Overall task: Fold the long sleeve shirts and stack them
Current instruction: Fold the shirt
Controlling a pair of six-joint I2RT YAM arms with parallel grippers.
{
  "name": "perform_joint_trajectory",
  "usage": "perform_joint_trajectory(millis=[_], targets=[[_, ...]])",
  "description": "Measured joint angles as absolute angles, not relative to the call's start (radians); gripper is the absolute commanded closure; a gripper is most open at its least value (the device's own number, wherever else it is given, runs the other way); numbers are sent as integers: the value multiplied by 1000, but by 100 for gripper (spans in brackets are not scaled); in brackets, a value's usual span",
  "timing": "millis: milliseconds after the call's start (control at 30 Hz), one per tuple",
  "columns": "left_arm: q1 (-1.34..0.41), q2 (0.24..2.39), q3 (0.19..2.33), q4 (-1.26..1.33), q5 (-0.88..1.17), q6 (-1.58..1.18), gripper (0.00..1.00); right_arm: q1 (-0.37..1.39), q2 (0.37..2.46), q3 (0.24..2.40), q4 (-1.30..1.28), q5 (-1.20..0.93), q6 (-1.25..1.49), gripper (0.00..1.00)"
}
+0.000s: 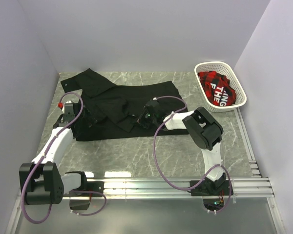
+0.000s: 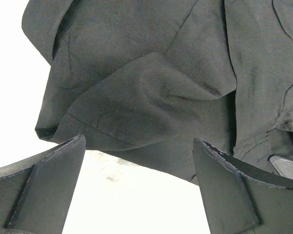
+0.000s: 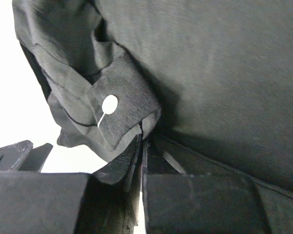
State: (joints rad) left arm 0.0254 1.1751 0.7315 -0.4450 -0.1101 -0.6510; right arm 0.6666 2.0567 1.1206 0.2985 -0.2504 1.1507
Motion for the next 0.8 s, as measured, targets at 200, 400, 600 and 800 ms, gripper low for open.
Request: perform_joint_trajectory(millis=[200,400,600,800], targets=[[25,1175,731,-445,-110,-651,3,667,2051,1159,278,-247,1119,100],[25,1175,731,-445,-109,-651,3,667,2010,1266,204,-246,1071,100],[25,1175,731,-445,-90,-661,9,663,1985,1471,147,-264,1017,100],[25,1176,731,-442,-33,-694,22,648,1987,1739,73,-315,937,100]])
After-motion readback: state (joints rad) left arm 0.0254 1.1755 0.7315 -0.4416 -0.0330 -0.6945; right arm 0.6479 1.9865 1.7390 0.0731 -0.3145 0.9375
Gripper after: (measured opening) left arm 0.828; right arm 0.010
